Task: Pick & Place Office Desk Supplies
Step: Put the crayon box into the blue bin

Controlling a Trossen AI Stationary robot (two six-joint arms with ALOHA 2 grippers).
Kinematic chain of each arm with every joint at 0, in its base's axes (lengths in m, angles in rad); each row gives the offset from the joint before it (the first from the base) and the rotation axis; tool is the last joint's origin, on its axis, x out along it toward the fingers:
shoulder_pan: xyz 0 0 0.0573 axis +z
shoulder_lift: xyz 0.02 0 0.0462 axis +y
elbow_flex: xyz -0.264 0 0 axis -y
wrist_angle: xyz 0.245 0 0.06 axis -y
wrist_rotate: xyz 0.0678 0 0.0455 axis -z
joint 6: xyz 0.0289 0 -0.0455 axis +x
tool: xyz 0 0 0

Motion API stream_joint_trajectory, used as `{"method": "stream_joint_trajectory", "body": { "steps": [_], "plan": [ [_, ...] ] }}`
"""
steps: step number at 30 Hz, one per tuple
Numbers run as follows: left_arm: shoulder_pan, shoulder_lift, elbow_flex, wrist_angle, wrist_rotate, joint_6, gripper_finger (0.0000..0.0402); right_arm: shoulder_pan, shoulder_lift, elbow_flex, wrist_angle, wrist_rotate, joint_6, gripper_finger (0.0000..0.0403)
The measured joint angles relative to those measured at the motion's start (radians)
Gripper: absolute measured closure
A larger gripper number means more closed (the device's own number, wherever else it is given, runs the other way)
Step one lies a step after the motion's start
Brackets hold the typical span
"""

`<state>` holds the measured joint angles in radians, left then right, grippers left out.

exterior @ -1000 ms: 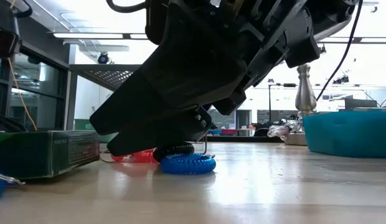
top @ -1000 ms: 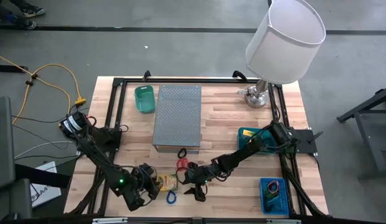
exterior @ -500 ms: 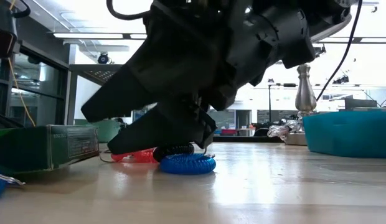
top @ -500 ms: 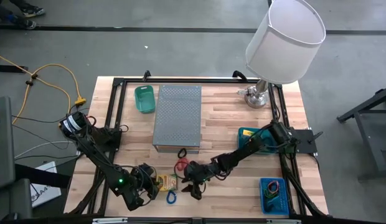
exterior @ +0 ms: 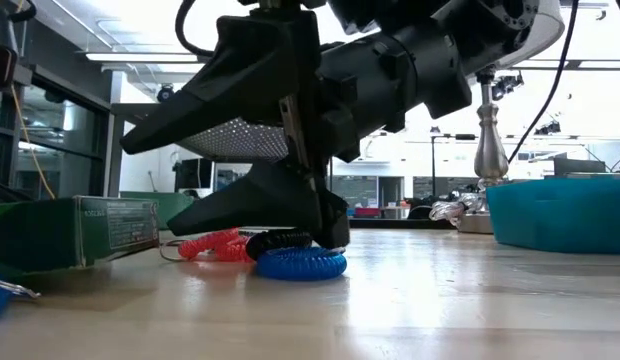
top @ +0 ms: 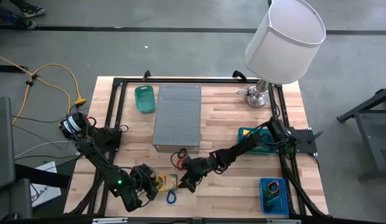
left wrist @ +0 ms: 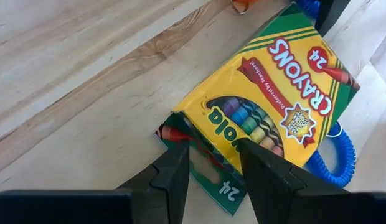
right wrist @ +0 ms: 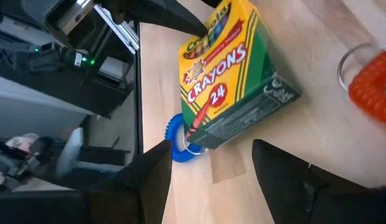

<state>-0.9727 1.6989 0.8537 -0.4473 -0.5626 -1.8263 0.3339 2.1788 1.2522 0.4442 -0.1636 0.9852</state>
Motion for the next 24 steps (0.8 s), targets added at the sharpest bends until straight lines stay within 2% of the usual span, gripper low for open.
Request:
{"method": "stream_joint_trajectory", "body": {
  "steps": [16, 24],
  "plan": [
    [-0.018, 0.089, 0.000, 0.028, -0.070, 0.019, 0.0270, -0.017, 0.000, 0.000, -0.027, 0.006, 0.111, 0.0192],
    [-0.052, 0.090, -0.001, 0.018, -0.077, -0.057, 0.0270, -0.022, 0.000, 0.000, -0.019, 0.005, 0.106, 0.0192]
  ]
}}
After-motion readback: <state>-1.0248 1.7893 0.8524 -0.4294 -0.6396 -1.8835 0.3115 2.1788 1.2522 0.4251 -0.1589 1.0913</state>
